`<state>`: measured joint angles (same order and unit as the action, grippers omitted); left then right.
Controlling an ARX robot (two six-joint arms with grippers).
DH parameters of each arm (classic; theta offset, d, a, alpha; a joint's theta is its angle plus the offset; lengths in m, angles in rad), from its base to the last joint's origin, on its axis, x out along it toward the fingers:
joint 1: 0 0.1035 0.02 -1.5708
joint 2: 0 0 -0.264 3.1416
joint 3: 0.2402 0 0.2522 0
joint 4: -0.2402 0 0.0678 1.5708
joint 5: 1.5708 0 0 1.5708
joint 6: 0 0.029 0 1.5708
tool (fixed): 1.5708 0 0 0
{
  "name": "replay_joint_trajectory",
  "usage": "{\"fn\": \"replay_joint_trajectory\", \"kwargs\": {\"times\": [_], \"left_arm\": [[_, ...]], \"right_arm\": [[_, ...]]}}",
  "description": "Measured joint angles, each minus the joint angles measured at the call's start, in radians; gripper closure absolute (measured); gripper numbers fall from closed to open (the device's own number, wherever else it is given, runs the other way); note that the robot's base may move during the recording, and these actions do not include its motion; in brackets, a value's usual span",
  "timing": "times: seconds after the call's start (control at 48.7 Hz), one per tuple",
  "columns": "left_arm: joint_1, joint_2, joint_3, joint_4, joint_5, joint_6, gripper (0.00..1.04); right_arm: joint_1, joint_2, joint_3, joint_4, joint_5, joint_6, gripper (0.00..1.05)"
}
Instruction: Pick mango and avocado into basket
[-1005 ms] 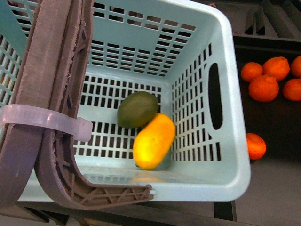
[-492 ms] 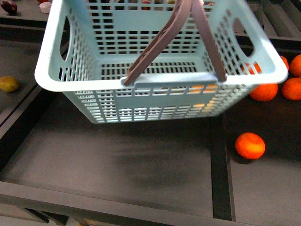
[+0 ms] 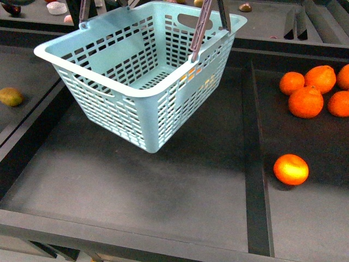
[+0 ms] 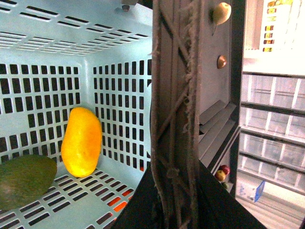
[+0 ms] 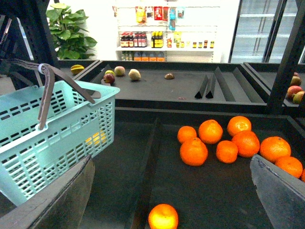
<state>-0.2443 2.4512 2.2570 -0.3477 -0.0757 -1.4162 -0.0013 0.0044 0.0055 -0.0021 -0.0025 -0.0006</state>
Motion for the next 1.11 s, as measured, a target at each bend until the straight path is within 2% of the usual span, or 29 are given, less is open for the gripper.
{"fn": "replay_joint_trajectory", "kwargs": {"times": [0.185,0.369,0.472,0.513,0.964,1.005,1.108], "left_arm": [[0.037,0.113,0.128,0.050,-0.015,-0.095,0.95],[0.089,0.253,0.291,0.055,-0.057,-0.111,0.95],[0.116,0.298,0.280,0.077,-0.074,-0.095,0.95],[0.124,0.300,0.254,0.082,-0.063,-0.087,0.85],[0.124,0.074,-0.122,0.101,-0.082,-0.078,0.09],[0.124,0.034,-0.163,0.100,-0.081,-0.077,0.06],[0.130,-0.141,-0.333,0.120,-0.066,-0.078,0.07]], "right_arm": [[0.000,0.000,0.000,0.000,0.000,0.000,0.08],[0.000,0.000,0.000,0.000,0.000,0.000,0.08],[0.000,0.000,0.000,0.000,0.000,0.000,0.08],[0.000,0.000,0.000,0.000,0.000,0.000,0.08],[0.000,0.000,0.000,0.000,0.000,0.000,0.08],[0.000,0.000,0.000,0.000,0.000,0.000,0.08],[0.000,0.000,0.000,0.000,0.000,0.000,0.08]]}}
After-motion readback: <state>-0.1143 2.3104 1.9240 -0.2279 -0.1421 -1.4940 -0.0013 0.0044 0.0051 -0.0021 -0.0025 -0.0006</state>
